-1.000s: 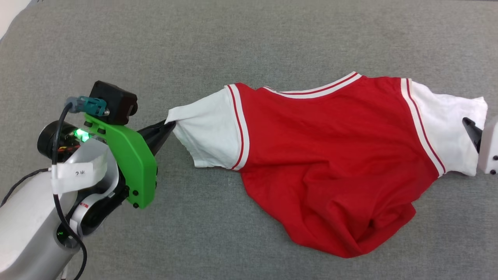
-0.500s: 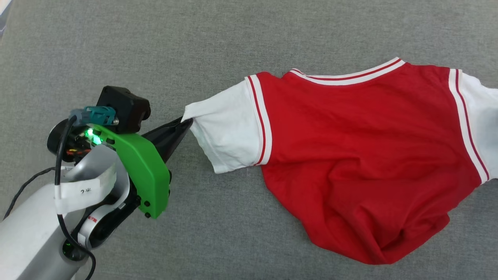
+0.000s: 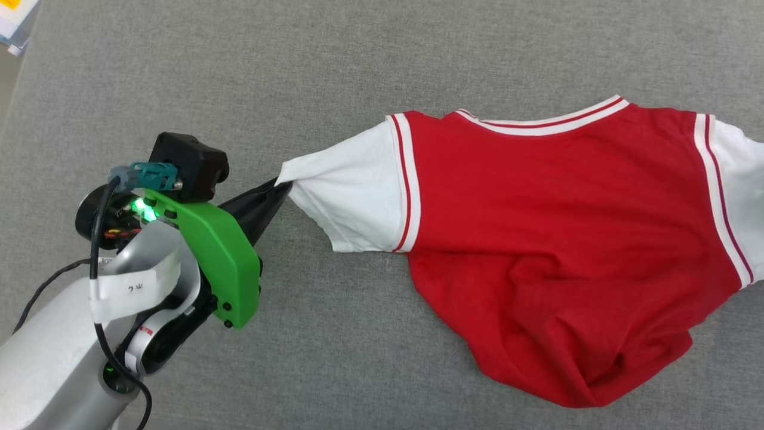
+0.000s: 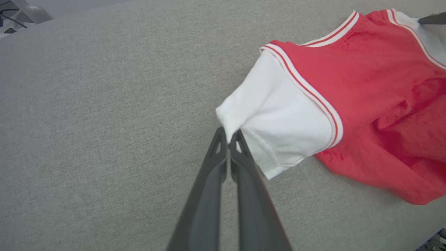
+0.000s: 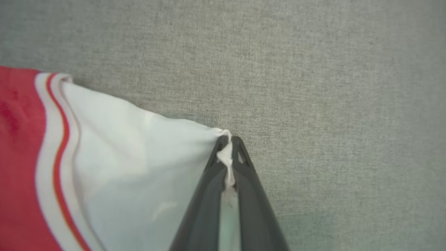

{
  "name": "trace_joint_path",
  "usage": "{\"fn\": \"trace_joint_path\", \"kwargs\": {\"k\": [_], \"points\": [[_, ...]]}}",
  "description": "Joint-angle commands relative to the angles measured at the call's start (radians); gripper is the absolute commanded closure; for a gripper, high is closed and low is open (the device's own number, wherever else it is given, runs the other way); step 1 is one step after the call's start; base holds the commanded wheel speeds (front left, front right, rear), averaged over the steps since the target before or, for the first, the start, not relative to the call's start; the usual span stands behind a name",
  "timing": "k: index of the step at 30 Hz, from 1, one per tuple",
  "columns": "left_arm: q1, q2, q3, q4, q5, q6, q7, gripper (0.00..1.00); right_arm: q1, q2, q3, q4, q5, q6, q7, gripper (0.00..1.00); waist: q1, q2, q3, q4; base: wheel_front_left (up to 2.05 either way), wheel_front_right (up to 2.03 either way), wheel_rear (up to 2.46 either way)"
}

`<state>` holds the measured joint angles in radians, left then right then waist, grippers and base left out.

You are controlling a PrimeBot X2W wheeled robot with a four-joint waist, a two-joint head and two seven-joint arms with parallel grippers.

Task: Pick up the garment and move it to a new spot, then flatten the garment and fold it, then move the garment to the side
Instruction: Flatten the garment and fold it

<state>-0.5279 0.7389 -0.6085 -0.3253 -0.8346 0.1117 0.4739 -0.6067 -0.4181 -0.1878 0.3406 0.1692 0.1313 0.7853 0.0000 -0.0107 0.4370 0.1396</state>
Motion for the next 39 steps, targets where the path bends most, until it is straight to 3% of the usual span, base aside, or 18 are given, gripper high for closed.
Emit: {"fn": "trace_joint_path", "kwargs": {"k": [1,7,18,30,39], "points": [[0.015,-0.003,0.005,0.011,0.015,0.009,-0.013,1.00,0.004,-0.004,-0.001,0.007,0.012,-0.001,-0.054,1.00,0.0000,0.0107,-0.034,-0.012,0.00,0.00,0.00],[0.049,-0.006,0.060,0.038,-0.004,0.034,-0.091,1.00,-0.017,-0.011,0.020,-0.013,0.080,-0.001,-0.196,1.00,0.0000,0.0107,-0.124,-0.044,0.00,0.00,0.00],[0.059,0.029,0.172,0.025,0.019,0.070,-0.225,1.00,-0.031,-0.070,0.059,-0.165,0.206,-0.001,-0.361,1.00,0.0000,0.0107,-0.281,-0.090,0.00,0.00,0.00],[0.027,0.055,0.304,-0.038,0.042,0.130,-0.336,1.00,-0.048,-0.140,0.104,-0.324,0.267,-0.001,-0.426,1.00,0.0000,0.0107,-0.375,-0.122,0.00,0.00,0.00],[-0.036,0.094,0.423,-0.047,0.047,0.137,-0.417,1.00,-0.101,-0.149,0.106,-0.378,0.304,-0.001,-0.430,1.00,0.0000,0.0107,-0.326,-0.149,0.00,0.00,0.00]]}}
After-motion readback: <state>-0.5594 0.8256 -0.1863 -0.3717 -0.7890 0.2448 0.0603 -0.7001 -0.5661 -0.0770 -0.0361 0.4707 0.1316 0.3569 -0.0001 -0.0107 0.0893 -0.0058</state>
